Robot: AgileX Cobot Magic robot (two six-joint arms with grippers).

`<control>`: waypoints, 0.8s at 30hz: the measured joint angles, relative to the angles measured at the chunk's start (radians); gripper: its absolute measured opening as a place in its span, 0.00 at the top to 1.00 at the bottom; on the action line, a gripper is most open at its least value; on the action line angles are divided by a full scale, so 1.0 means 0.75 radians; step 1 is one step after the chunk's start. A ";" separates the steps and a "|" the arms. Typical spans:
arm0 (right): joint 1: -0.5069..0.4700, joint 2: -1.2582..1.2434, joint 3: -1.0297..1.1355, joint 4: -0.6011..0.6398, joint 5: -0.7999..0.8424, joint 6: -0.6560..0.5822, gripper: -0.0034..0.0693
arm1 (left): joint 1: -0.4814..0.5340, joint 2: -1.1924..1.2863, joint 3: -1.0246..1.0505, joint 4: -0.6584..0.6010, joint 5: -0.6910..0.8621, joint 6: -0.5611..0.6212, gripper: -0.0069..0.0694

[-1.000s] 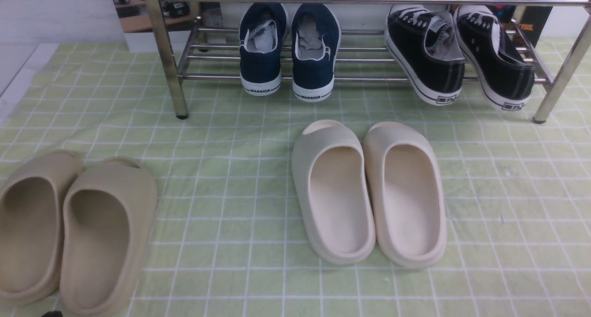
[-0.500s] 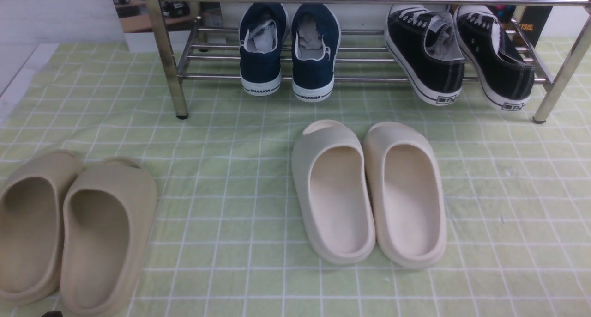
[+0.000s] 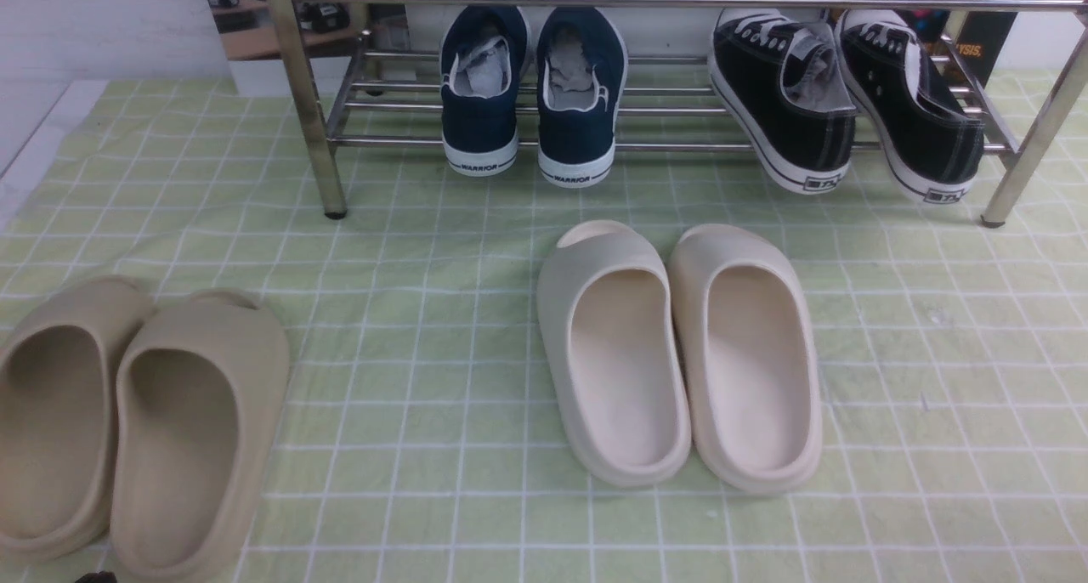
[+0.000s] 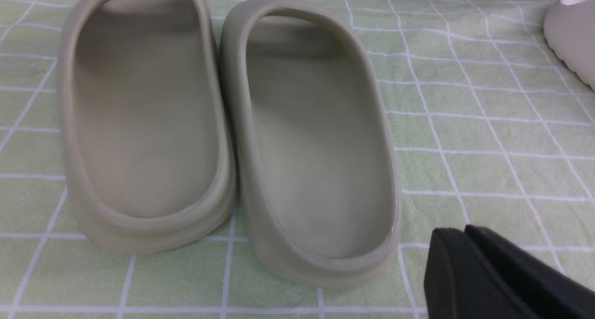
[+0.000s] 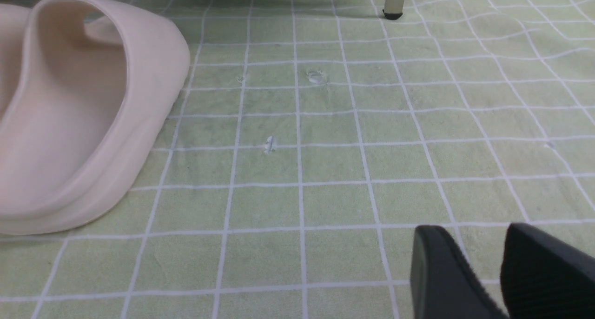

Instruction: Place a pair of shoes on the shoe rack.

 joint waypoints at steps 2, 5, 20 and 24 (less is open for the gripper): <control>0.000 0.000 0.000 0.000 0.000 0.000 0.62 | 0.000 0.000 0.000 0.000 0.000 0.000 0.87; 0.000 0.000 0.000 0.000 0.000 0.000 0.62 | 0.000 0.000 0.000 0.000 0.000 0.000 0.86; 0.000 0.000 0.000 0.000 0.000 0.000 0.62 | 0.000 0.000 0.000 -0.001 0.000 0.000 0.85; 0.000 0.000 0.000 0.000 0.000 0.000 0.62 | 0.000 0.000 0.000 -0.001 0.000 0.000 0.84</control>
